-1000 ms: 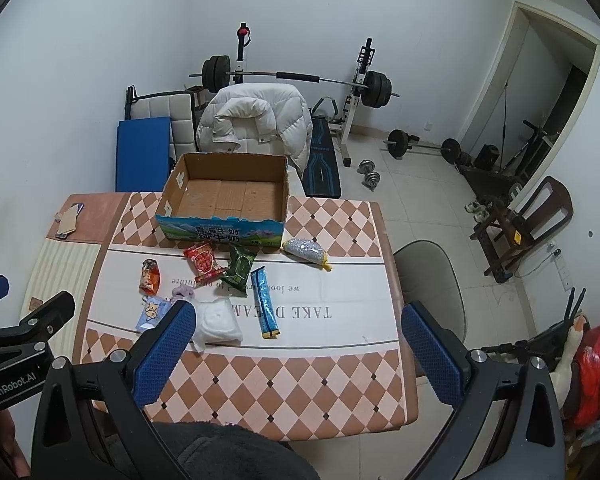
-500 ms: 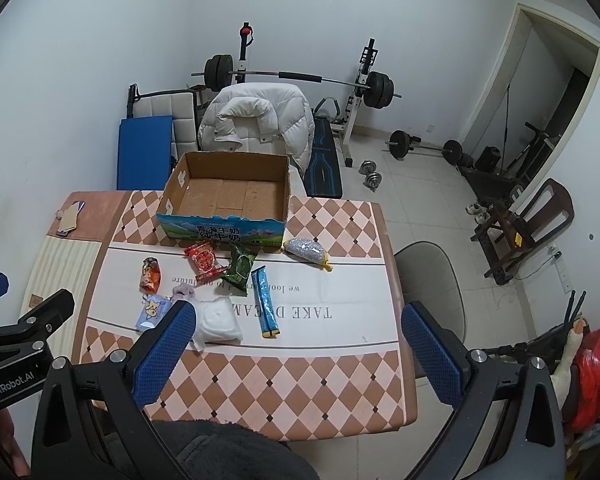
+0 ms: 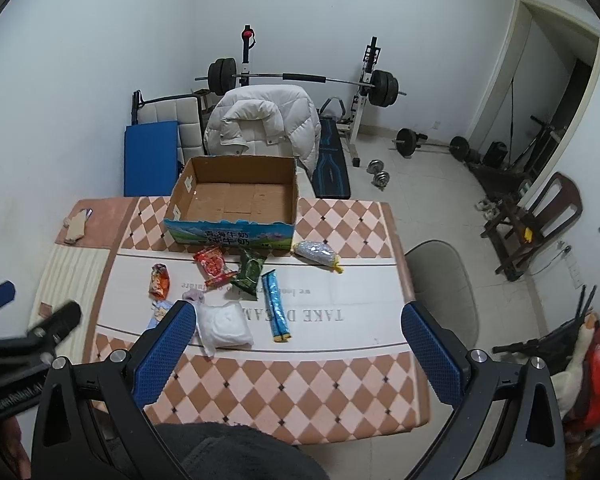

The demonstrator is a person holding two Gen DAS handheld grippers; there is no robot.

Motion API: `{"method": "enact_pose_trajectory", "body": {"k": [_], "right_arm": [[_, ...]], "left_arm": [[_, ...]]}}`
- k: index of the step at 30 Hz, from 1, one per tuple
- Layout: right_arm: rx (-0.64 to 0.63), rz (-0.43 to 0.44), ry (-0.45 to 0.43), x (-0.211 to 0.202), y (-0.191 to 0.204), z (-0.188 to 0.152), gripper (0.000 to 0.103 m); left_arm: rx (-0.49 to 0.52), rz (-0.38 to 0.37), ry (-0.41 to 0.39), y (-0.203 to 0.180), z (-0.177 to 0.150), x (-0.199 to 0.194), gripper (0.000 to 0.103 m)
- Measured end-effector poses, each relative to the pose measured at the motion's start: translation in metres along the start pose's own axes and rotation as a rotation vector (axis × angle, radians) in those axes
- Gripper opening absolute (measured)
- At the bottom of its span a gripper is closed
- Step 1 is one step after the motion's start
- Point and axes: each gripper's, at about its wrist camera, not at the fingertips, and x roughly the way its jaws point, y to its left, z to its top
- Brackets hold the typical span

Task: Organize soft objects
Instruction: 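Grasp the blue tissue pack with the left tool while the right grasps the white pad bag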

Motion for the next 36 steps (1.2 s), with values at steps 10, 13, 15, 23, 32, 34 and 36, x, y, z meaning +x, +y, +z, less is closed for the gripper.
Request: {"method": "enact_pose_trajectory", "body": {"k": [10, 13, 15, 23, 32, 34, 36], "right_arm": [[-0.118, 0.105, 0.298, 0.203, 0.062, -0.010, 0.103], [-0.182, 0.123, 0.423, 0.287, 0.092, -0.028, 0.103], [-0.207, 0.122, 0.478, 0.327, 0.107, -0.044, 0.103], [-0.223, 0.183, 0.698, 0.446, 0.156, -0.086, 0.103], [-0.089, 0.182, 0.835, 0.482, 0.150, -0.123, 0.093], [-0.065, 0.122, 0.818, 0.479, 0.142, -0.125, 0.093], [-0.036, 0.114, 0.812, 0.479, 0.138, -0.132, 0.095]], "left_arm": [[-0.059, 0.124, 0.247, 0.075, -0.016, 0.197, 0.103], [-0.033, 0.087, 0.346, 0.078, -0.033, 0.256, 0.103], [-0.004, 0.063, 0.408, 0.075, -0.043, 0.292, 0.103], [0.084, -0.002, 0.580, 0.065, -0.060, 0.402, 0.103], [0.072, -0.056, 0.674, 0.059, -0.074, 0.440, 0.103], [0.057, -0.065, 0.683, 0.058, -0.080, 0.444, 0.103], [0.029, -0.071, 0.693, 0.059, -0.087, 0.450, 0.100]]}}
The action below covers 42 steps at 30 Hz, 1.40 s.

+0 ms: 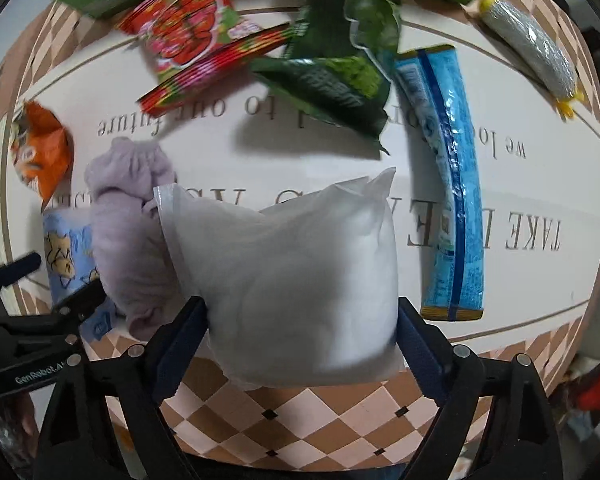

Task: Organize soft objects
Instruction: 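Grasp the blue tissue pack with the left tool while the right grasps the white pad bag, then lower both held packs into the box and open both tools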

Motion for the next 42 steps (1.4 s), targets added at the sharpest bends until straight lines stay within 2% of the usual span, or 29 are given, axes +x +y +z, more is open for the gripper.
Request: {"method": "enact_pose_trajectory", "body": {"k": [2, 3, 5, 6, 7, 9, 12, 16, 19, 22, 25, 26, 30, 34, 38, 42], "right_arm": [[-0.004, -0.006, 0.006, 0.005, 0.001, -0.002, 0.096], [-0.005, -0.009, 0.010, 0.006, 0.003, -0.005, 0.096], [-0.003, -0.014, 0.021, 0.006, 0.003, -0.006, 0.094], [0.006, -0.007, 0.022, 0.008, 0.002, -0.009, 0.091], [0.016, 0.002, 0.021, 0.009, 0.001, -0.012, 0.090], [0.028, 0.010, 0.017, 0.002, 0.001, -0.011, 0.082], [0.040, 0.013, 0.007, -0.009, 0.000, -0.022, 0.073], [0.058, 0.063, 0.001, -0.052, -0.007, -0.033, 0.070], [0.074, 0.137, -0.036, -0.087, -0.010, -0.048, 0.070], [0.078, 0.225, -0.095, -0.142, -0.015, -0.057, 0.070], [0.065, 0.275, -0.173, -0.199, -0.036, -0.031, 0.070], [0.055, 0.291, -0.217, -0.227, -0.041, -0.021, 0.070], [0.032, 0.319, -0.302, -0.278, -0.045, 0.056, 0.070], [0.044, 0.250, -0.327, -0.288, -0.045, 0.155, 0.070], [0.065, 0.210, -0.275, -0.259, -0.048, 0.236, 0.070], [0.067, 0.176, -0.219, -0.217, -0.052, 0.302, 0.070]], "left_arm": [[-0.021, -0.011, 0.006, 0.003, -0.004, 0.008, 0.085], [-0.025, 0.000, -0.004, 0.006, -0.006, 0.007, 0.082], [-0.025, 0.002, -0.039, 0.006, -0.014, 0.002, 0.064], [-0.029, -0.001, -0.044, 0.007, -0.017, -0.001, 0.048], [-0.033, -0.014, -0.042, 0.008, -0.021, -0.006, 0.042], [-0.043, -0.038, -0.046, 0.009, -0.029, -0.009, 0.038], [-0.035, -0.029, -0.071, 0.009, -0.047, -0.017, 0.036], [-0.015, -0.040, -0.119, 0.003, -0.066, -0.051, 0.035], [-0.001, -0.064, -0.186, -0.002, -0.078, -0.095, 0.035], [0.009, -0.117, -0.274, -0.008, -0.073, -0.153, 0.035], [0.038, -0.165, -0.334, -0.012, -0.018, -0.232, 0.035], [0.043, -0.178, -0.357, -0.020, 0.006, -0.249, 0.035], [0.011, -0.163, -0.428, -0.024, 0.099, -0.291, 0.035], [-0.050, -0.208, -0.363, -0.021, 0.204, -0.271, 0.035], [-0.044, -0.191, -0.281, -0.038, 0.272, -0.246, 0.035], [-0.048, -0.196, -0.179, -0.053, 0.315, -0.212, 0.035]]}}
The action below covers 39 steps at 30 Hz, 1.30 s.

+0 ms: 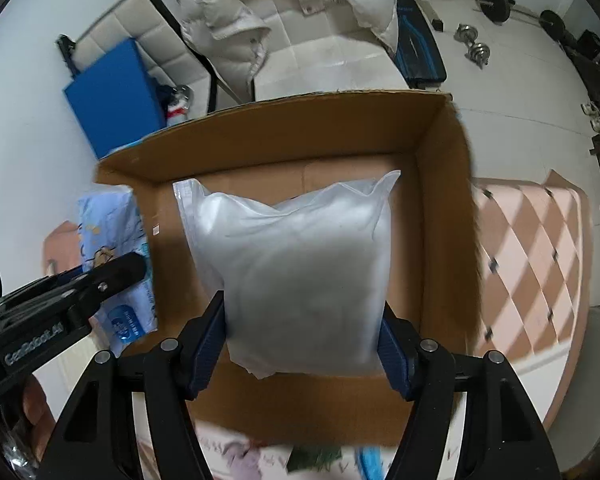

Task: Organize soft objects
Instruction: 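Lower both held packs into the box and open both tools, then grasp the lilac sock with the left tool while the right grasps the green snack bag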

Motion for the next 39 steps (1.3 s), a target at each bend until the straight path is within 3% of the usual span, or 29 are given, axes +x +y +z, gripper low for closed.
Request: {"method": "enact_pose_trajectory", "body": {"k": [4, 11, 12, 13, 14, 15, 17, 22, 28, 31, 34, 37, 39], "right_arm": [[-0.016, -0.020, 0.037, 0.034, -0.004, 0.028, 0.070], [-0.039, -0.041, 0.070, 0.070, -0.004, 0.048, 0.073], [-0.042, -0.044, 0.083, 0.074, -0.004, 0.049, 0.076], [-0.047, -0.047, 0.096, 0.080, -0.007, 0.054, 0.080], [-0.052, -0.046, 0.104, 0.081, -0.007, 0.054, 0.085], [-0.063, -0.048, 0.109, 0.080, -0.006, 0.052, 0.089], [-0.085, -0.068, 0.096, 0.080, -0.007, 0.055, 0.103], [-0.126, -0.130, 0.047, 0.056, -0.002, 0.047, 0.103], [-0.148, -0.143, -0.065, 0.007, 0.010, 0.012, 0.103], [-0.182, -0.154, -0.108, -0.016, 0.018, -0.017, 0.103], [-0.187, -0.111, -0.124, -0.038, 0.014, -0.067, 0.103], [-0.159, -0.061, -0.121, -0.039, 0.002, -0.121, 0.103], [-0.149, -0.080, -0.087, -0.025, -0.006, -0.158, 0.103]], "left_arm": [[0.014, -0.009, 0.058, -0.007, 0.023, 0.027, 0.036], [0.007, 0.012, 0.133, -0.011, 0.036, 0.050, 0.042], [0.007, 0.007, 0.144, -0.010, 0.043, 0.054, 0.052], [0.013, 0.007, 0.147, -0.008, 0.044, 0.054, 0.068], [0.027, 0.020, 0.128, -0.009, 0.041, 0.048, 0.078], [0.038, 0.036, 0.108, -0.008, 0.043, 0.047, 0.094], [0.048, 0.060, 0.068, -0.009, 0.035, 0.034, 0.096], [0.061, 0.098, 0.010, -0.005, 0.015, 0.004, 0.102], [0.081, 0.167, -0.111, -0.005, -0.036, -0.053, 0.102], [0.098, 0.206, -0.202, -0.008, -0.086, -0.084, 0.102], [0.075, 0.222, -0.286, -0.002, -0.159, -0.098, 0.102], [0.032, 0.225, -0.279, 0.008, -0.211, -0.083, 0.102], [0.013, 0.199, -0.208, 0.015, -0.246, -0.055, 0.102]]}}
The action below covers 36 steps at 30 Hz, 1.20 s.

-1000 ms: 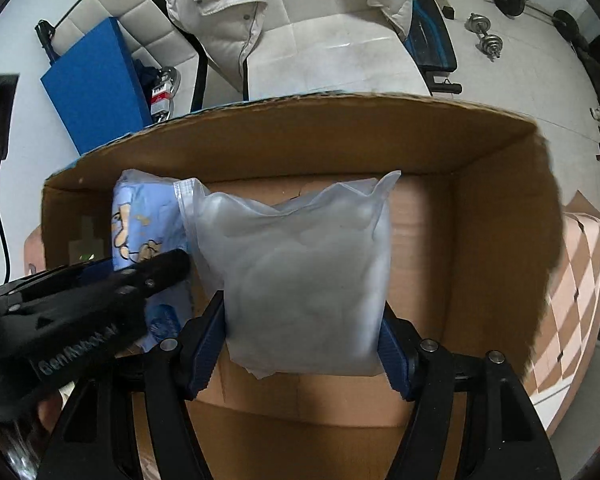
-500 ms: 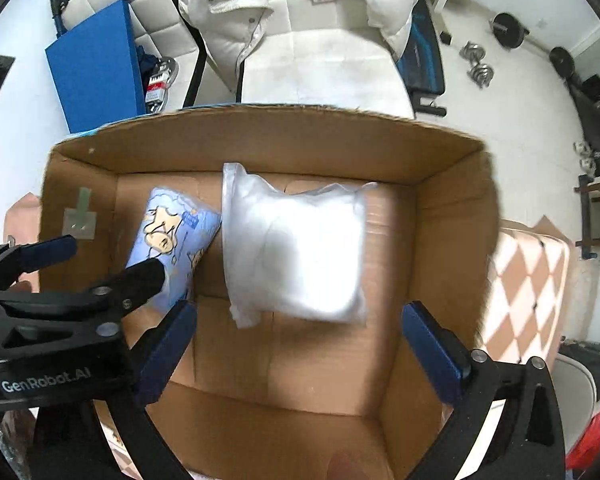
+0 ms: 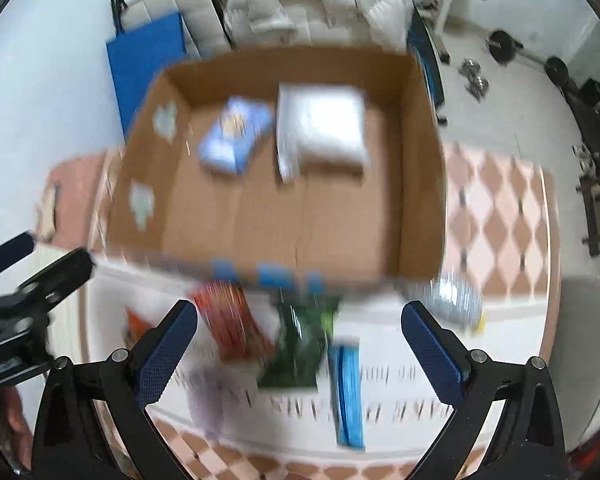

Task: Organize soft objects
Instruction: 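Grasp the lilac sock with the left tool while the right grasps the green snack bag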

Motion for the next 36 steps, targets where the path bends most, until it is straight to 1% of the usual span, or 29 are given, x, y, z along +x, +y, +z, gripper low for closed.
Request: {"method": "enact_pose_trajectory", "body": {"k": [1, 3, 5, 6, 7, 8, 9, 11, 13, 17, 18, 19, 20, 21, 22, 24, 25, 28, 30, 33, 36], "right_arm": [[0.021, 0.001, 0.020, 0.010, -0.003, -0.018, 0.103], [0.068, 0.029, 0.071, 0.029, -0.009, -0.039, 0.103], [0.124, 0.086, 0.126, 0.052, -0.016, -0.055, 0.103], [0.146, 0.104, 0.140, 0.060, -0.019, -0.058, 0.099], [0.165, 0.117, 0.152, 0.069, -0.021, -0.061, 0.096], [0.182, 0.122, 0.166, 0.078, -0.022, -0.063, 0.087], [0.197, 0.123, 0.185, 0.087, -0.023, -0.064, 0.077], [0.215, 0.123, 0.221, 0.107, -0.024, -0.063, 0.067], [0.229, 0.104, 0.247, 0.126, -0.025, -0.059, 0.066], [0.251, 0.086, 0.281, 0.150, -0.024, -0.058, 0.066], [0.257, 0.089, 0.286, 0.154, -0.024, -0.058, 0.058], [0.262, 0.095, 0.293, 0.158, -0.023, -0.059, 0.051], [0.268, 0.100, 0.306, 0.162, -0.022, -0.061, 0.044], [0.266, 0.098, 0.302, 0.162, -0.022, -0.063, 0.039], [0.248, 0.079, 0.298, 0.159, -0.019, -0.066, 0.037], [0.213, 0.031, 0.297, 0.154, -0.014, -0.076, 0.035], [0.199, 0.021, 0.296, 0.152, -0.012, -0.082, 0.035], [0.180, 0.015, 0.308, 0.146, -0.009, -0.111, 0.034], [0.177, 0.028, 0.316, 0.139, -0.007, -0.134, 0.033], [0.171, 0.065, 0.310, 0.120, 0.000, -0.161, 0.033], [0.157, 0.112, 0.258, 0.083, 0.009, -0.175, 0.033]], "left_arm": [[-0.011, -0.017, 0.037, 0.001, -0.013, 0.013, 0.102], [-0.036, -0.059, 0.097, 0.003, -0.034, 0.037, 0.102], [-0.052, -0.092, 0.164, 0.002, -0.052, 0.063, 0.098], [-0.056, -0.098, 0.193, 0.000, -0.060, 0.076, 0.091], [-0.056, -0.102, 0.217, -0.002, -0.067, 0.084, 0.081], [-0.056, -0.117, 0.253, -0.004, -0.073, 0.097, 0.078], [-0.054, -0.126, 0.283, -0.006, -0.079, 0.107, 0.072], [-0.043, -0.140, 0.328, -0.012, -0.088, 0.124, 0.072], [-0.024, -0.133, 0.360, -0.018, -0.094, 0.137, 0.072], [-0.010, -0.112, 0.409, -0.025, -0.104, 0.162, 0.072], [-0.009, -0.111, 0.410, -0.026, -0.106, 0.165, 0.069], [-0.009, -0.110, 0.411, -0.027, -0.108, 0.167, 0.055], [-0.005, -0.094, 0.403, -0.027, -0.110, 0.166, 0.053], [-0.002, -0.093, 0.390, -0.028, -0.111, 0.164, 0.041], [-0.004, -0.100, 0.392, -0.027, -0.113, 0.163, 0.037], [-0.010, -0.091, 0.383, -0.026, -0.119, 0.161, 0.036], [-0.009, -0.080, 0.376, -0.027, -0.123, 0.159, 0.036], [-0.024, -0.066, 0.368, -0.027, -0.137, 0.154, 0.035], [-0.028, -0.072, 0.346, -0.028, -0.146, 0.140, 0.034], [-0.005, -0.088, 0.280, -0.037, -0.147, 0.105, 0.034], [0.015, -0.139, 0.184, -0.044, -0.131, 0.051, 0.034]]}}
